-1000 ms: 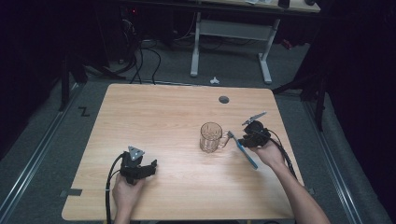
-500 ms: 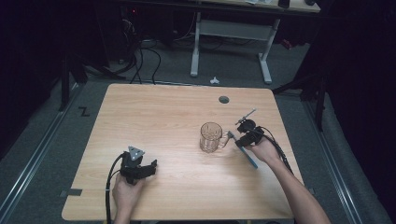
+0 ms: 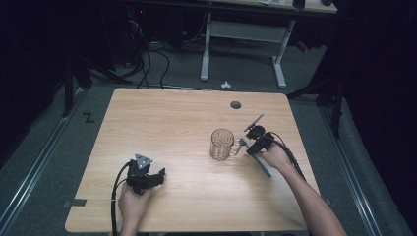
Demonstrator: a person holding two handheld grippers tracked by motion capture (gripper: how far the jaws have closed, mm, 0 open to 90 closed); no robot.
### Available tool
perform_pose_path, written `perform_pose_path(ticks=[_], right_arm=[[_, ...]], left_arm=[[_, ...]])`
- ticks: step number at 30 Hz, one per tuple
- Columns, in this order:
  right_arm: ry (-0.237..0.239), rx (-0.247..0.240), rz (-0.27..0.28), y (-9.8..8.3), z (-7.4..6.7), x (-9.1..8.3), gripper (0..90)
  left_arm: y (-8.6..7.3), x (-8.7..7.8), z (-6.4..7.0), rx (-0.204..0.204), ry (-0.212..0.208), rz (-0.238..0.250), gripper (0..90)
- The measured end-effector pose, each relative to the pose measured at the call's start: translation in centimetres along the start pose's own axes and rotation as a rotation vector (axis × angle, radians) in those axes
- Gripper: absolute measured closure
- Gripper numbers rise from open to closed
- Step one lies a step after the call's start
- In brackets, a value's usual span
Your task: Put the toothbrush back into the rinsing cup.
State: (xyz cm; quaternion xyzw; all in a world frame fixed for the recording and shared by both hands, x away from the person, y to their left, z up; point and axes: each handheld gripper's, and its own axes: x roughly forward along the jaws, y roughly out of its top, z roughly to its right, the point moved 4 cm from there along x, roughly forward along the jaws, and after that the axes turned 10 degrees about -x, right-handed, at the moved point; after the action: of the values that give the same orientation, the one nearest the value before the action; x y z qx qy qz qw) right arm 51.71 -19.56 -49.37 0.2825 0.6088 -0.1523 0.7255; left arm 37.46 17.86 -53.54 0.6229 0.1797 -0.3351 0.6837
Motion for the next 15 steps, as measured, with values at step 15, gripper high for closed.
perform_pose_path(ticks=[15], right_arm=[[0.049, 0.024, -0.031, -0.01, 0.63, 0.64, 71.8]], left_arm=[[0.0, 0.0, 0.01, 0.001, 0.001, 0.0, 25.5]])
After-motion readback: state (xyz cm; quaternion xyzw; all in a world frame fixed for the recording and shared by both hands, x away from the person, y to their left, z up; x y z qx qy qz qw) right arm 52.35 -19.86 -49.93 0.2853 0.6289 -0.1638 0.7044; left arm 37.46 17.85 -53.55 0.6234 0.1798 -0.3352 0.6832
